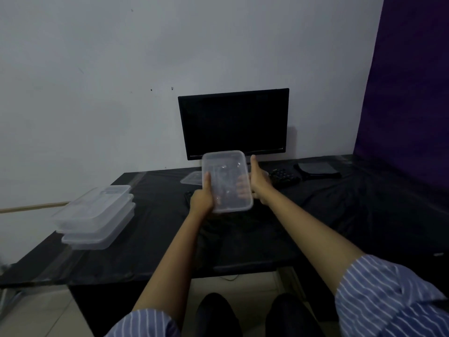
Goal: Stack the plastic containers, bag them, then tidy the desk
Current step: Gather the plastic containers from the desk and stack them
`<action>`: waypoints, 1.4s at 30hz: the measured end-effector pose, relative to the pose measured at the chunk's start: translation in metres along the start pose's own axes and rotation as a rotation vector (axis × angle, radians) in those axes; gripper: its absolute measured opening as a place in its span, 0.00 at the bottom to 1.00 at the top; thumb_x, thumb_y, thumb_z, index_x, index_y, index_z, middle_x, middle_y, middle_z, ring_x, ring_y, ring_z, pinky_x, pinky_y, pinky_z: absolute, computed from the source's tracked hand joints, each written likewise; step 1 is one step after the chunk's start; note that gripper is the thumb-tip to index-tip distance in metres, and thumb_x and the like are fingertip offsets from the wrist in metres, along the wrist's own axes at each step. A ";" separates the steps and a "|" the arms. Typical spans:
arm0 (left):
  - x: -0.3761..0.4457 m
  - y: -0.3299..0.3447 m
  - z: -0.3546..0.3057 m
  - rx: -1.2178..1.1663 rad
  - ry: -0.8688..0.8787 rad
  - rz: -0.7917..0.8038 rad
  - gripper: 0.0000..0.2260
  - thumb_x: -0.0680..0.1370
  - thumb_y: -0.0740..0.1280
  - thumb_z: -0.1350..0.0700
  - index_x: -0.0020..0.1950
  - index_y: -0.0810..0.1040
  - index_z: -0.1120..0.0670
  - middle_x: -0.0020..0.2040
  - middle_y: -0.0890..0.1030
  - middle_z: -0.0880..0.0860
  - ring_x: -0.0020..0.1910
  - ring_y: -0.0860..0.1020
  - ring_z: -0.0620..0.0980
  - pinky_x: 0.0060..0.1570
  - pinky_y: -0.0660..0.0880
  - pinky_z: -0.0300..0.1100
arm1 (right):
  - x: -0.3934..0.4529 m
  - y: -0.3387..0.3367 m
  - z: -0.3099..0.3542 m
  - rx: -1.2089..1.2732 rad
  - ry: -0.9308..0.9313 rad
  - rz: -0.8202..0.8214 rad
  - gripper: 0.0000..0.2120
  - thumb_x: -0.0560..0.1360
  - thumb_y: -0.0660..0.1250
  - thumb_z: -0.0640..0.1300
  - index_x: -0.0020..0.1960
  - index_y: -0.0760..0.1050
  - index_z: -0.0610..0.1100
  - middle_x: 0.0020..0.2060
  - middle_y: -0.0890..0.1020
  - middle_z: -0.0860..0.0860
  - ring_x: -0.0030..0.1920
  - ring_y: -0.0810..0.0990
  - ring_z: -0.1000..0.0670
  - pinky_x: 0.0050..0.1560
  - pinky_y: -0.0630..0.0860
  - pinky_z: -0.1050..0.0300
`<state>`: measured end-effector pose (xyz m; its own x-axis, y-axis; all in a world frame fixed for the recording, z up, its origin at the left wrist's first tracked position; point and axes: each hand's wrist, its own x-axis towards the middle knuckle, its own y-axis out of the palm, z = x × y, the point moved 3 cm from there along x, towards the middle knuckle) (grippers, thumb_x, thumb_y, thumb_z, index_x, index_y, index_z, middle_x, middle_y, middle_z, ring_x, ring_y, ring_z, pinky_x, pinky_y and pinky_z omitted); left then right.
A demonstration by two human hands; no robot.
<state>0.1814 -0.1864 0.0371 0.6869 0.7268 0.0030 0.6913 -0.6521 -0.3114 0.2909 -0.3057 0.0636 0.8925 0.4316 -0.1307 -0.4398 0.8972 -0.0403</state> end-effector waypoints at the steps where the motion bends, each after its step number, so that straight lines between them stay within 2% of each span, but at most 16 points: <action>1: 0.001 -0.005 -0.002 0.018 0.012 -0.033 0.35 0.79 0.49 0.33 0.67 0.74 0.60 0.60 0.79 0.64 0.59 0.78 0.61 0.58 0.74 0.48 | -0.002 0.006 -0.003 -0.068 -0.042 -0.018 0.40 0.78 0.45 0.69 0.59 0.79 0.37 0.49 0.84 0.41 0.46 0.84 0.43 0.46 0.81 0.48; 3: 0.004 -0.014 -0.007 0.013 0.078 -0.111 0.25 0.82 0.48 0.41 0.77 0.60 0.51 0.64 0.75 0.65 0.61 0.76 0.62 0.58 0.72 0.47 | -0.007 0.020 -0.010 -0.143 -0.105 -0.004 0.42 0.78 0.43 0.69 0.59 0.78 0.36 0.52 0.83 0.38 0.50 0.83 0.41 0.51 0.81 0.46; 6: 0.010 -0.027 -0.009 -0.034 0.120 -0.176 0.22 0.83 0.45 0.44 0.78 0.49 0.40 0.65 0.73 0.67 0.62 0.74 0.63 0.57 0.70 0.46 | -0.015 0.035 -0.017 -0.181 -0.146 0.017 0.44 0.77 0.41 0.70 0.54 0.79 0.34 0.46 0.84 0.38 0.40 0.84 0.42 0.30 0.81 0.55; 8: 0.011 -0.031 -0.009 0.026 0.132 -0.187 0.22 0.83 0.45 0.44 0.78 0.49 0.42 0.63 0.74 0.68 0.60 0.75 0.64 0.56 0.70 0.47 | -0.016 0.041 -0.015 -0.212 -0.150 0.004 0.44 0.77 0.40 0.69 0.54 0.78 0.33 0.46 0.83 0.38 0.40 0.84 0.42 0.27 0.79 0.57; 12: 0.009 -0.033 -0.005 0.020 0.021 -0.150 0.36 0.79 0.46 0.33 0.69 0.72 0.59 0.62 0.76 0.66 0.58 0.77 0.62 0.55 0.73 0.46 | -0.010 0.046 -0.014 -0.291 -0.113 -0.018 0.44 0.78 0.39 0.68 0.56 0.78 0.33 0.47 0.83 0.37 0.41 0.84 0.40 0.26 0.79 0.57; 15: 0.006 -0.030 -0.006 0.002 0.034 -0.093 0.40 0.77 0.45 0.30 0.63 0.77 0.62 0.60 0.78 0.66 0.56 0.78 0.61 0.58 0.76 0.51 | -0.006 0.048 -0.015 -0.279 -0.089 -0.026 0.41 0.79 0.40 0.66 0.59 0.77 0.34 0.45 0.84 0.38 0.38 0.84 0.42 0.28 0.80 0.56; 19: 0.007 -0.037 0.003 0.057 0.040 -0.227 0.38 0.78 0.44 0.31 0.49 0.78 0.62 0.48 0.79 0.61 0.42 0.78 0.55 0.39 0.73 0.43 | -0.005 0.063 -0.014 -0.335 -0.099 -0.020 0.39 0.80 0.39 0.65 0.61 0.76 0.37 0.44 0.84 0.40 0.34 0.82 0.46 0.23 0.77 0.60; 21: 0.007 -0.047 0.006 0.036 0.024 -0.251 0.35 0.78 0.46 0.31 0.45 0.77 0.60 0.44 0.79 0.60 0.36 0.77 0.52 0.33 0.73 0.42 | -0.006 0.071 -0.009 -0.343 -0.129 -0.024 0.39 0.80 0.39 0.65 0.62 0.75 0.37 0.50 0.83 0.39 0.43 0.84 0.42 0.31 0.82 0.54; 22: 0.008 -0.055 0.006 0.022 0.027 -0.261 0.34 0.78 0.47 0.32 0.45 0.78 0.61 0.45 0.79 0.60 0.38 0.78 0.53 0.37 0.76 0.45 | -0.006 0.078 -0.006 -0.327 -0.132 -0.016 0.37 0.80 0.40 0.64 0.65 0.72 0.37 0.52 0.82 0.38 0.47 0.84 0.41 0.35 0.83 0.52; 24: 0.012 -0.075 0.003 -0.014 0.019 -0.289 0.30 0.79 0.52 0.36 0.51 0.78 0.63 0.51 0.79 0.62 0.49 0.79 0.61 0.50 0.79 0.54 | -0.010 0.089 0.000 -0.226 -0.110 0.026 0.31 0.81 0.43 0.61 0.73 0.60 0.39 0.59 0.78 0.37 0.53 0.82 0.38 0.30 0.81 0.54; 26: 0.015 -0.101 -0.003 -0.028 0.022 -0.352 0.24 0.79 0.57 0.43 0.61 0.74 0.63 0.59 0.76 0.62 0.58 0.76 0.63 0.56 0.77 0.56 | -0.019 0.105 0.009 -0.132 -0.095 0.104 0.26 0.82 0.46 0.56 0.75 0.53 0.43 0.65 0.72 0.40 0.57 0.78 0.37 0.35 0.83 0.49; 29: 0.019 -0.142 -0.010 0.074 0.061 -0.423 0.19 0.80 0.57 0.51 0.60 0.75 0.64 0.61 0.77 0.63 0.59 0.75 0.61 0.54 0.71 0.44 | -0.035 0.131 0.019 -0.041 -0.070 0.252 0.12 0.82 0.51 0.49 0.62 0.62 0.47 0.59 0.71 0.41 0.52 0.81 0.36 0.40 0.83 0.41; 31: 0.018 -0.169 -0.012 0.048 0.054 -0.479 0.20 0.79 0.58 0.50 0.56 0.77 0.67 0.58 0.78 0.66 0.56 0.77 0.63 0.58 0.74 0.49 | -0.045 0.149 0.023 0.021 -0.068 0.340 0.06 0.81 0.54 0.48 0.54 0.63 0.46 0.51 0.73 0.42 0.44 0.82 0.38 0.37 0.82 0.41; 35: 0.012 -0.221 -0.011 0.000 0.023 -0.564 0.21 0.80 0.55 0.49 0.59 0.76 0.65 0.60 0.77 0.65 0.57 0.76 0.65 0.59 0.75 0.58 | -0.060 0.186 0.029 0.048 -0.120 0.432 0.08 0.81 0.56 0.47 0.55 0.65 0.44 0.55 0.76 0.39 0.40 0.81 0.42 0.38 0.82 0.45; 39: 0.010 -0.262 0.000 -0.103 0.015 -0.621 0.16 0.81 0.54 0.52 0.61 0.74 0.59 0.61 0.75 0.62 0.51 0.76 0.60 0.48 0.79 0.53 | -0.070 0.221 0.029 0.010 -0.125 0.472 0.14 0.79 0.55 0.49 0.59 0.70 0.42 0.59 0.77 0.38 0.41 0.80 0.43 0.41 0.80 0.48; 42: 0.004 -0.283 0.014 -0.088 0.008 -0.668 0.11 0.81 0.54 0.54 0.53 0.73 0.57 0.61 0.76 0.63 0.49 0.75 0.57 0.53 0.77 0.52 | -0.076 0.246 0.022 -0.131 -0.179 0.486 0.19 0.79 0.54 0.50 0.63 0.74 0.42 0.62 0.77 0.39 0.55 0.78 0.40 0.58 0.76 0.46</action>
<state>-0.0144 0.0042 0.1119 0.1071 0.9787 0.1749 0.9837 -0.0787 -0.1620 0.1172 -0.1154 0.0854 0.5809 0.8139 0.0059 -0.8052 0.5757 -0.1420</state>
